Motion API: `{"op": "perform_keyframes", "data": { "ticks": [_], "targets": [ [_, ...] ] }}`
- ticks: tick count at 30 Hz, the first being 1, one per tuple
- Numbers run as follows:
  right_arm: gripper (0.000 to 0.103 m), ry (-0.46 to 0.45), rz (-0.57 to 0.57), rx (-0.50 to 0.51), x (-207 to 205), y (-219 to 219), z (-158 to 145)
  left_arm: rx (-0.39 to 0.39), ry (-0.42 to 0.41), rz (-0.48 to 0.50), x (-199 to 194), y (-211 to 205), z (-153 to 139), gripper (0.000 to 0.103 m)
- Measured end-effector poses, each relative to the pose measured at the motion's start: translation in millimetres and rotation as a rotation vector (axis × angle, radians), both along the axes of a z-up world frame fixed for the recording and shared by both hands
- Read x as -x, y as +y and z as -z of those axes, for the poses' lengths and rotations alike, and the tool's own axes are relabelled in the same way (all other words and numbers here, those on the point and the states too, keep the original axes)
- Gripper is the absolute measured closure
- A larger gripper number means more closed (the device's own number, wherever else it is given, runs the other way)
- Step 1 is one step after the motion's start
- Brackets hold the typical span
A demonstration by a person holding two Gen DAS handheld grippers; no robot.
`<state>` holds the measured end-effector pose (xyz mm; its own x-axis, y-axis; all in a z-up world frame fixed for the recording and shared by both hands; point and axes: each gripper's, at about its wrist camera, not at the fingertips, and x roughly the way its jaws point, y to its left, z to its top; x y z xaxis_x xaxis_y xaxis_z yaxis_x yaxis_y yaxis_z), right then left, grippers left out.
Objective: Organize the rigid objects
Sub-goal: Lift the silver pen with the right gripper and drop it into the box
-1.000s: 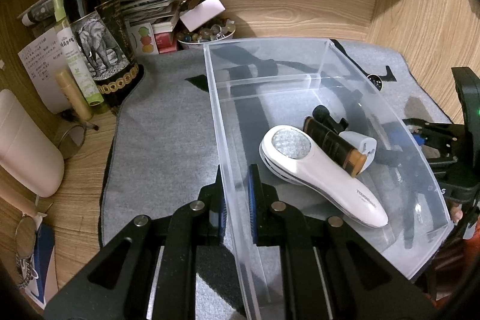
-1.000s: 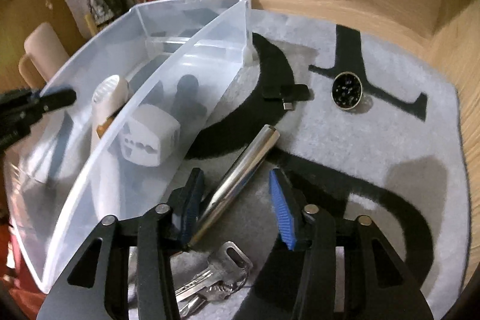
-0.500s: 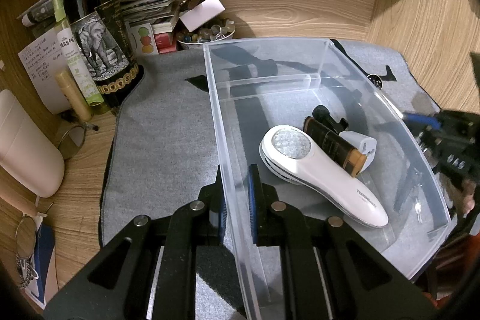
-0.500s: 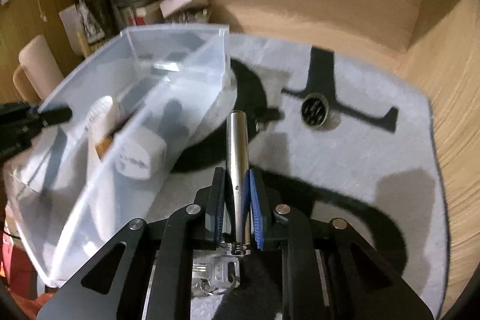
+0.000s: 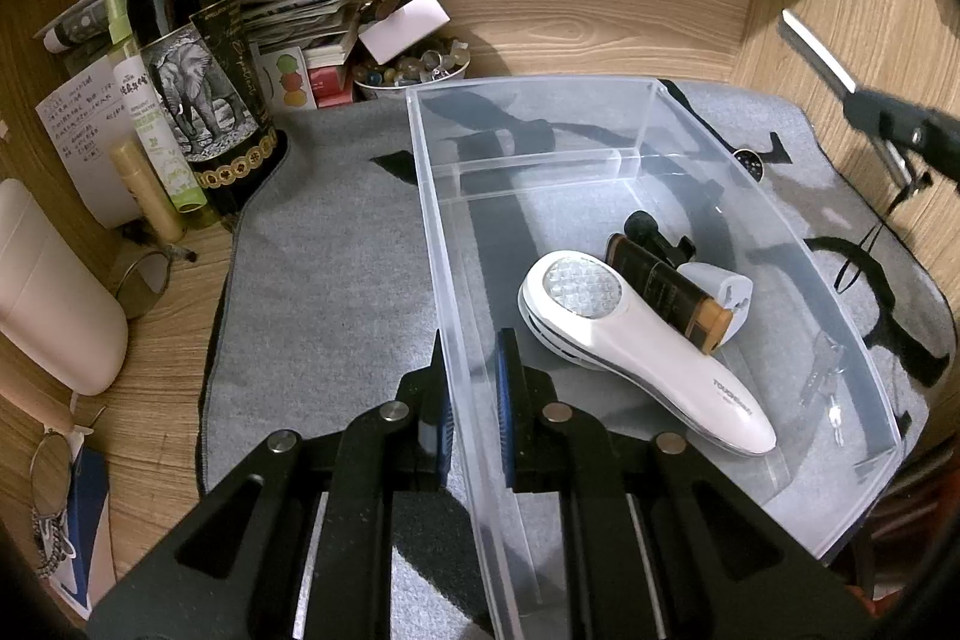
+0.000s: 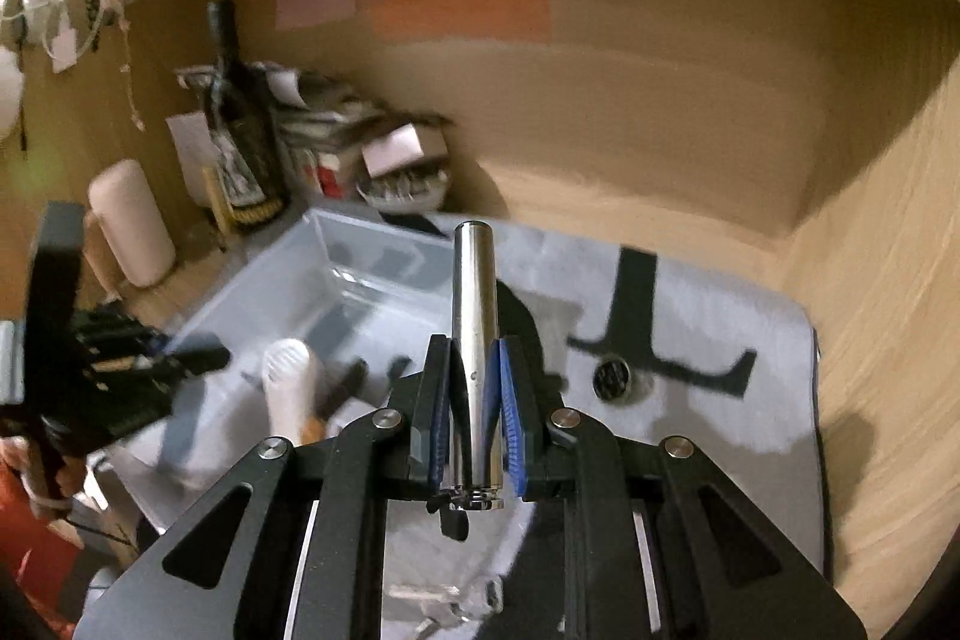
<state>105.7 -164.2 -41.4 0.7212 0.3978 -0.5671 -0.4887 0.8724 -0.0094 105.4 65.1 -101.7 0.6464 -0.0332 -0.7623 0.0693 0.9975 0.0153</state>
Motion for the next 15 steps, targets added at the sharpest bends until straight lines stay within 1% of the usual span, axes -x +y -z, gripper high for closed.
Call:
{"op": "perform_keyframes", "data": {
  "ticks": [4, 7, 12, 15],
  "targets": [
    [0.089, -0.033, -0.046, -0.008, 5, 16, -13, -0.001, 0.000, 0.000, 0, 0, 0, 0.093],
    [0.089, -0.044, -0.087, -0.010, 8, 30, -16, -0.001, 0.000, 0.000, 0, 0, 0, 0.093],
    [0.089, -0.026, -0.142, 0.004, 7, 54, -10, -0.001, 0.000, 0.000, 0, 0, 0, 0.093],
    [0.089, 0.003, -0.174, 0.039, 4, 70, 1, -0.003, 0.000, 0.001, 0, 0, 0, 0.093]
  ]
}}
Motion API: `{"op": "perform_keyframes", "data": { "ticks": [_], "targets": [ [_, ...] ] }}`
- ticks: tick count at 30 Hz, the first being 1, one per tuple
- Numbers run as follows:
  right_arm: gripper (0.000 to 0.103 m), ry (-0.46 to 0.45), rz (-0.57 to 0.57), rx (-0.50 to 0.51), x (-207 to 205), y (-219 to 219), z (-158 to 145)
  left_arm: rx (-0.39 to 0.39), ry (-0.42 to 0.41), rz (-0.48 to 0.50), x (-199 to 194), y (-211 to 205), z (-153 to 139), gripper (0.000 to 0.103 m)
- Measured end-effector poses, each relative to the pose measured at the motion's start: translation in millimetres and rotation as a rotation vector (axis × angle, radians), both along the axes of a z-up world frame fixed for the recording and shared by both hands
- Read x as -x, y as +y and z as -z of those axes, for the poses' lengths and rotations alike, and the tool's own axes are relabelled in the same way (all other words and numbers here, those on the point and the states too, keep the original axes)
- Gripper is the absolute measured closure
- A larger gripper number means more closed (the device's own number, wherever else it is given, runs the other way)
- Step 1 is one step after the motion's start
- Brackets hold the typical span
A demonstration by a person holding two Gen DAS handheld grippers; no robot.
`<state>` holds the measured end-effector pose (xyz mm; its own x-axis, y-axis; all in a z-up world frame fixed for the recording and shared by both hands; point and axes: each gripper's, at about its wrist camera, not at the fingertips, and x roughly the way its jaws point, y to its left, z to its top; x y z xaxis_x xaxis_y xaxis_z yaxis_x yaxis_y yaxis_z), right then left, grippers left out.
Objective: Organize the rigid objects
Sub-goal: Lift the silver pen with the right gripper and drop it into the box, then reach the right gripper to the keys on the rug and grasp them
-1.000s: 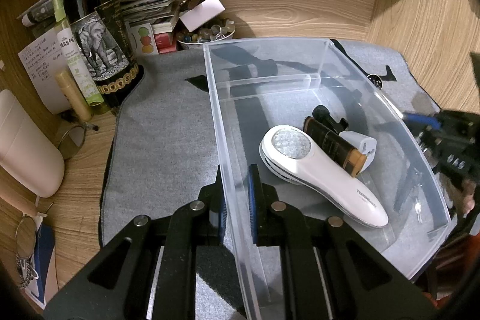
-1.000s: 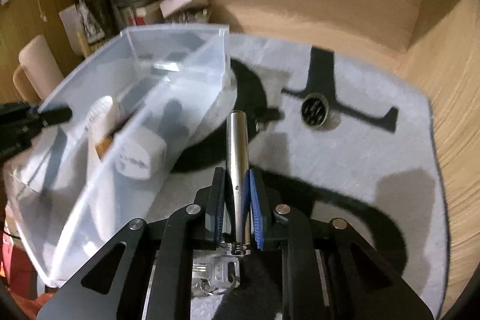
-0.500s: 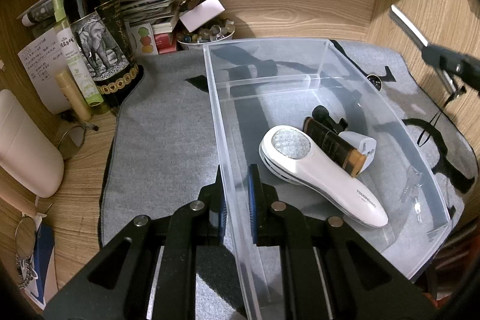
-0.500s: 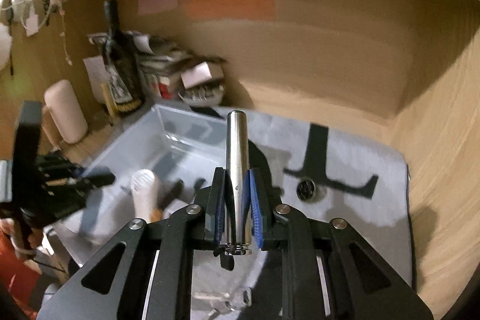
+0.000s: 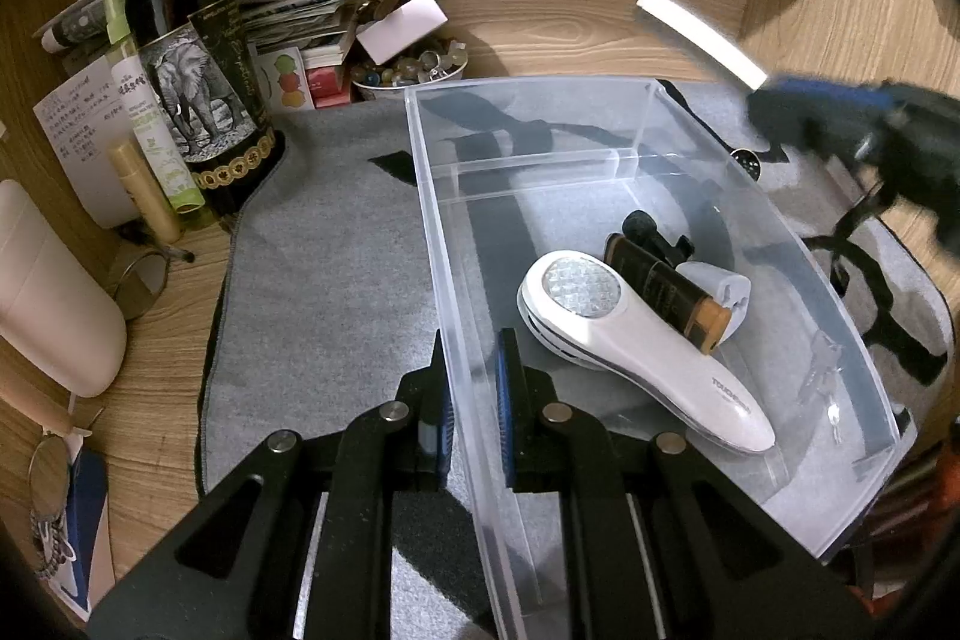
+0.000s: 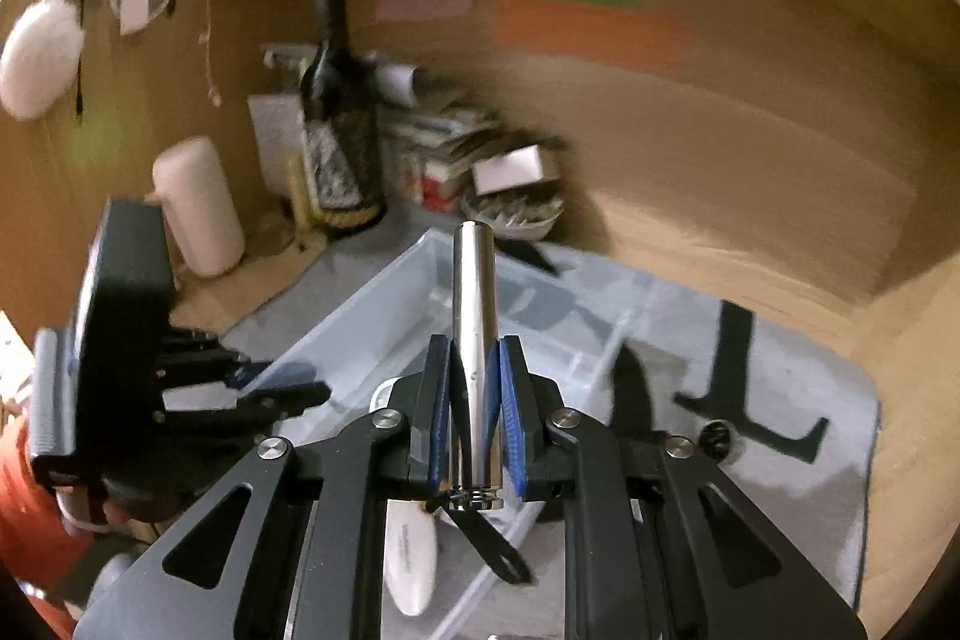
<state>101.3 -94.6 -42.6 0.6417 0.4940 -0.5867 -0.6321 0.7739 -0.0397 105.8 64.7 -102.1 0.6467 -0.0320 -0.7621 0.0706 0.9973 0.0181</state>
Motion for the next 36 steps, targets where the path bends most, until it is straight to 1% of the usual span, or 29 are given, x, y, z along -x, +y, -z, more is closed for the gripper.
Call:
{"op": "perform_keyframes", "data": {
  "ticks": [7, 14, 16, 18, 20, 22, 23, 32, 36],
  "targets": [
    [0.089, 0.104, -0.046, 0.070, -13, 25, 32, -0.001, -0.001, -0.001, 0, -4, 0, 0.093],
    [0.088, 0.185, -0.057, 0.112, -21, 29, 48, 0.000, -0.002, -0.001, -1, -5, 0, 0.093],
    [0.088, 0.204, -0.065, 0.103, -21, 28, 49, 0.001, -0.002, 0.000, -1, -5, 0, 0.093],
    [0.087, 0.192, -0.059, 0.102, -20, 27, 47, 0.000, -0.003, 0.001, -1, -6, 0, 0.093],
    [0.082, 0.178, -0.053, 0.105, -18, 26, 45, -0.001, -0.003, 0.002, -1, -8, 0, 0.093],
    [0.071, 0.169, -0.049, 0.096, -17, 23, 42, 0.000, -0.003, 0.001, -1, -6, 0, 0.093],
    [0.069, 0.163, -0.047, 0.091, -17, 22, 40, 0.001, -0.003, 0.001, -1, -7, 0, 0.093],
    [0.061, 0.090, 0.003, 0.059, -6, -1, 19, 0.001, -0.003, 0.001, -1, -8, 0, 0.093],
    [0.051, 0.064, 0.050, 0.040, -2, -21, 12, 0.000, -0.003, 0.001, -1, -6, 0, 0.093]
  ]
}}
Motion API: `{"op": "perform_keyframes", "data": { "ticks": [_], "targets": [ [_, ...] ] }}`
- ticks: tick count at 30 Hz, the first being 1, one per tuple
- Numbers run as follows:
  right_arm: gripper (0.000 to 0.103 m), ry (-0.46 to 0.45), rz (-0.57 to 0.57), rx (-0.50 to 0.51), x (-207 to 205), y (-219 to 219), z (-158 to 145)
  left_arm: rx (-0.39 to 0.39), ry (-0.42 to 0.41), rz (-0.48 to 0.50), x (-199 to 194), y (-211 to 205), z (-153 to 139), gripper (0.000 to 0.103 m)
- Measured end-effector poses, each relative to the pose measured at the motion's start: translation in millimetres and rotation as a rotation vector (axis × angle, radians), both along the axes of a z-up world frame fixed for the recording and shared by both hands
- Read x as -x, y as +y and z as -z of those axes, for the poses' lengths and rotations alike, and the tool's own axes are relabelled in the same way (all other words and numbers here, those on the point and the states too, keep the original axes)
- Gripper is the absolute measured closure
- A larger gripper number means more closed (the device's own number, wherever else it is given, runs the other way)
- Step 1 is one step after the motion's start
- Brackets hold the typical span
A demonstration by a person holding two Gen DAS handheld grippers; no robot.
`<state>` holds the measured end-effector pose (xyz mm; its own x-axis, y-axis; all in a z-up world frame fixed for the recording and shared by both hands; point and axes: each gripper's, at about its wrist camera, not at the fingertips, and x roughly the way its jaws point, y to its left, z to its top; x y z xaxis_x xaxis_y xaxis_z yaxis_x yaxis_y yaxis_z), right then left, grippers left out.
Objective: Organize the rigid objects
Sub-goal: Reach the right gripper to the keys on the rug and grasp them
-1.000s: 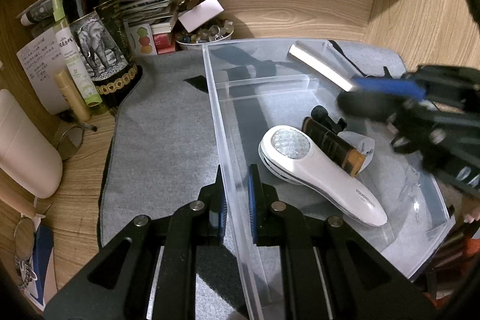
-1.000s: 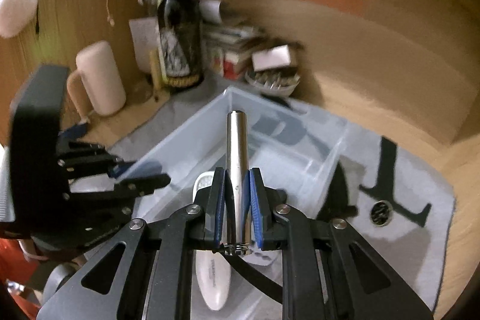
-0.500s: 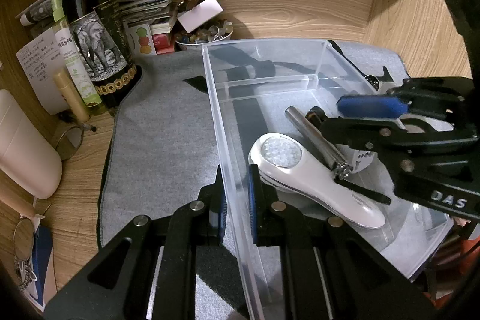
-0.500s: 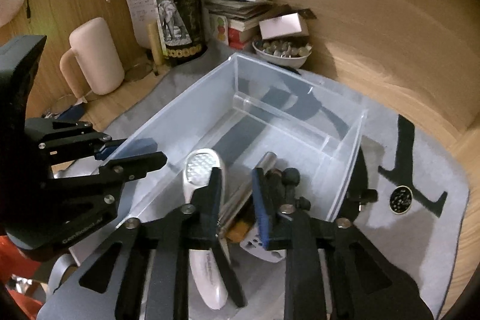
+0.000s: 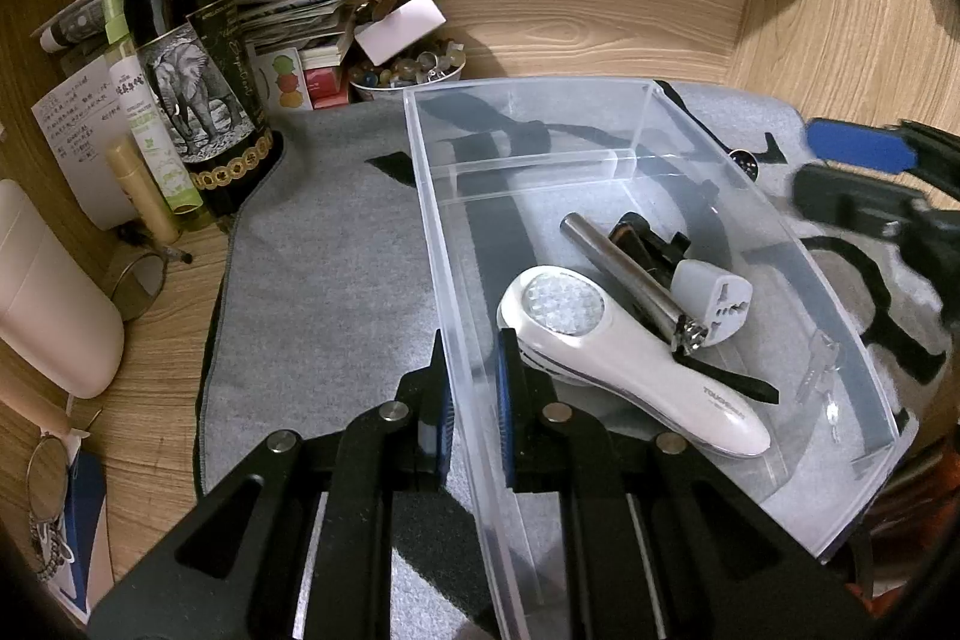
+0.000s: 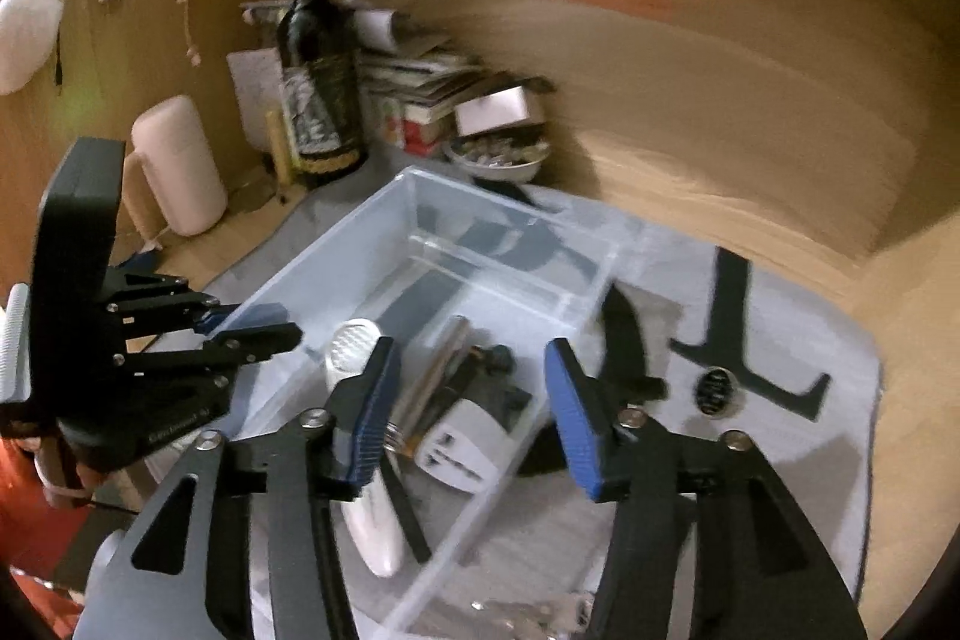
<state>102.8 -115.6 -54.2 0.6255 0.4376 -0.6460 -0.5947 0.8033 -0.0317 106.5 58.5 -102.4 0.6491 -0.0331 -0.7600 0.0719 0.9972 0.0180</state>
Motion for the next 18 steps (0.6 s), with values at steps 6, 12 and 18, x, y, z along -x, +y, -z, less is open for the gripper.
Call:
{"op": "perform_keyframes", "data": {
  "ticks": [6, 12, 18],
  "targets": [
    [0.051, -0.023, 0.120, -0.002, 13, -42, 2, -0.001, 0.000, 0.001, 0, -1, 0, 0.093],
    [0.051, 0.053, 0.194, 0.010, 21, -70, 30, -0.003, -0.002, 0.001, 0, -1, -1, 0.093],
    [0.051, 0.166, 0.203, 0.031, 28, -77, 69, -0.003, -0.002, 0.002, 0, -1, 0, 0.093]
  ]
}}
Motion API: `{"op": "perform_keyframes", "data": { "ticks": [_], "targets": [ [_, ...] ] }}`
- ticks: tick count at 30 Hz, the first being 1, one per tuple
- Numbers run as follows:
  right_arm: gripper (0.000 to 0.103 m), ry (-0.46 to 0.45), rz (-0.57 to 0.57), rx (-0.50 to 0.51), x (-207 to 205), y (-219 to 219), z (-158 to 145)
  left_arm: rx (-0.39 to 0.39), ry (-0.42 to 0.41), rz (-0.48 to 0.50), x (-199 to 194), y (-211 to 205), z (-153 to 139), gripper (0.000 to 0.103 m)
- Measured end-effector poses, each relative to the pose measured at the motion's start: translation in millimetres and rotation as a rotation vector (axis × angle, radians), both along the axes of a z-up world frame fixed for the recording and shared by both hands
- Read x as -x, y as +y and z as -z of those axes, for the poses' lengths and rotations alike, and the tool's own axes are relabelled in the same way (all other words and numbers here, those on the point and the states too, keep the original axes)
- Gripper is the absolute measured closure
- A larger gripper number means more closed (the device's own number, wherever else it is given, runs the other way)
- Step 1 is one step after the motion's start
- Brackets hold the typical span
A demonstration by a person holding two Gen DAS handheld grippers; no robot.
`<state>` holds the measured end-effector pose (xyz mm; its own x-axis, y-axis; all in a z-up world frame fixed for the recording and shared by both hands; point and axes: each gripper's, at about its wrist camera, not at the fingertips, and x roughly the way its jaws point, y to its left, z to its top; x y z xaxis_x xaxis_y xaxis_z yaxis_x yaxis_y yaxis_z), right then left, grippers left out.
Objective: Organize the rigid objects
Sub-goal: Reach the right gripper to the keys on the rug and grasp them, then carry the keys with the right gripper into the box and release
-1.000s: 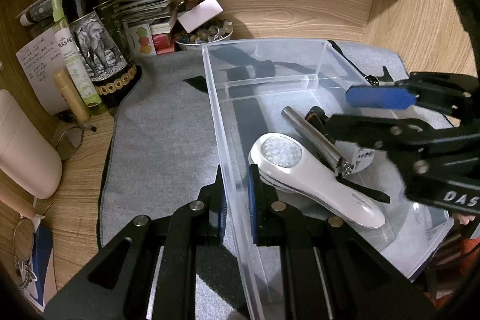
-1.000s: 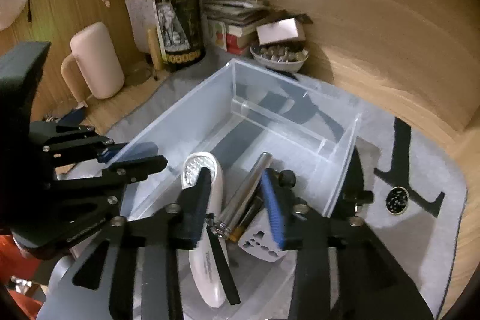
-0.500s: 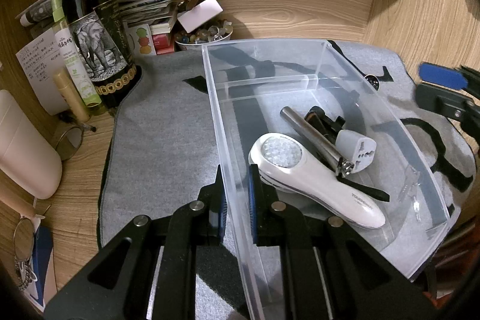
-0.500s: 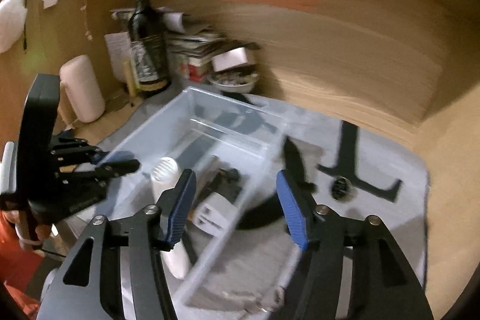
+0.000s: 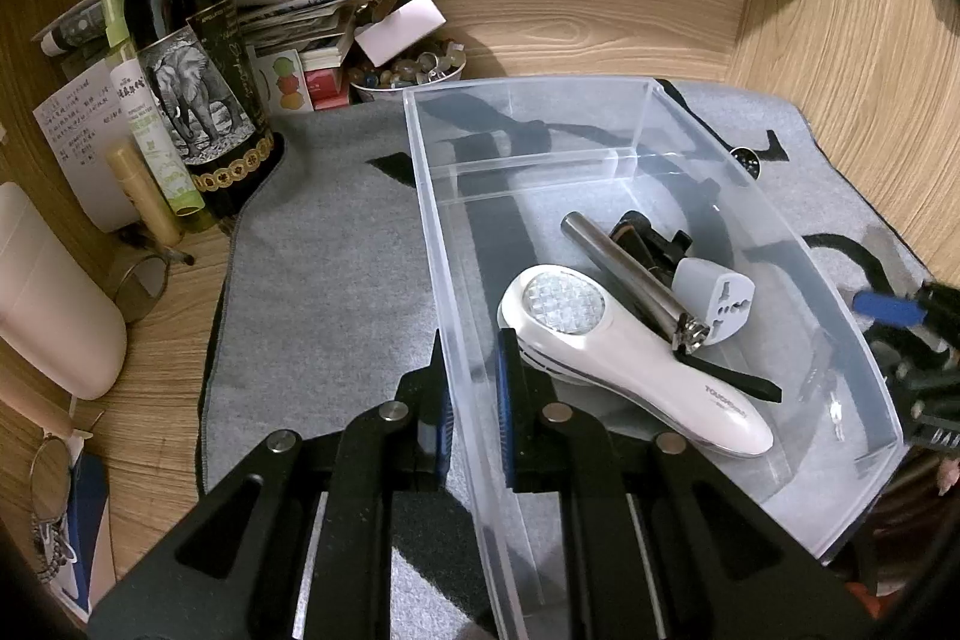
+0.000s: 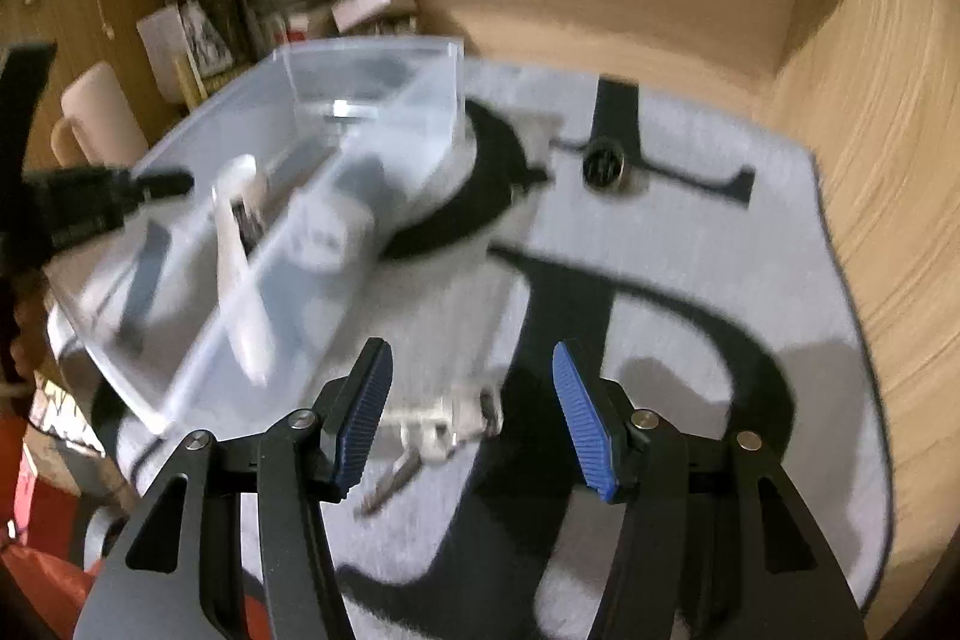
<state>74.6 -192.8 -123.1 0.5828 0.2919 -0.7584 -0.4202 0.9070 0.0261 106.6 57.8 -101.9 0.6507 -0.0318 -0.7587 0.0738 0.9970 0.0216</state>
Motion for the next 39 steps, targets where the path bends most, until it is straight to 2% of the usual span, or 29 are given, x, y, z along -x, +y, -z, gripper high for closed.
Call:
{"op": "perform_keyframes", "data": {
  "ticks": [10, 11, 13, 18, 20, 25, 34, 39],
  "targets": [
    [0.050, 0.067, -0.043, -0.002, 6, 4, 19, 0.000, -0.001, 0.001, 0, 0, 0, 0.093],
    [0.048, 0.063, -0.050, 0.014, 6, 7, 20, 0.000, -0.001, 0.000, 0, 0, 0, 0.093],
    [0.036, 0.063, -0.058, 0.028, 6, 10, 23, 0.001, -0.001, 0.001, 0, 0, 0, 0.093],
    [0.036, 0.033, -0.068, 0.047, 5, 13, 26, 0.000, 0.000, 0.001, 0, 0, 0, 0.093],
    [0.044, 0.026, -0.063, 0.039, 3, 12, 25, 0.000, -0.001, 0.001, 0, -1, 0, 0.093],
    [0.044, 0.017, -0.049, 0.046, -2, 11, 22, 0.000, -0.001, 0.000, 0, -1, 0, 0.093],
    [0.044, -0.060, 0.003, 0.000, -9, 3, -9, 0.000, -0.001, 0.001, 0, 0, 0, 0.093],
    [0.044, -0.142, 0.013, -0.029, -11, 4, -36, -0.001, -0.002, 0.001, 0, 0, 0, 0.093]
  ]
}}
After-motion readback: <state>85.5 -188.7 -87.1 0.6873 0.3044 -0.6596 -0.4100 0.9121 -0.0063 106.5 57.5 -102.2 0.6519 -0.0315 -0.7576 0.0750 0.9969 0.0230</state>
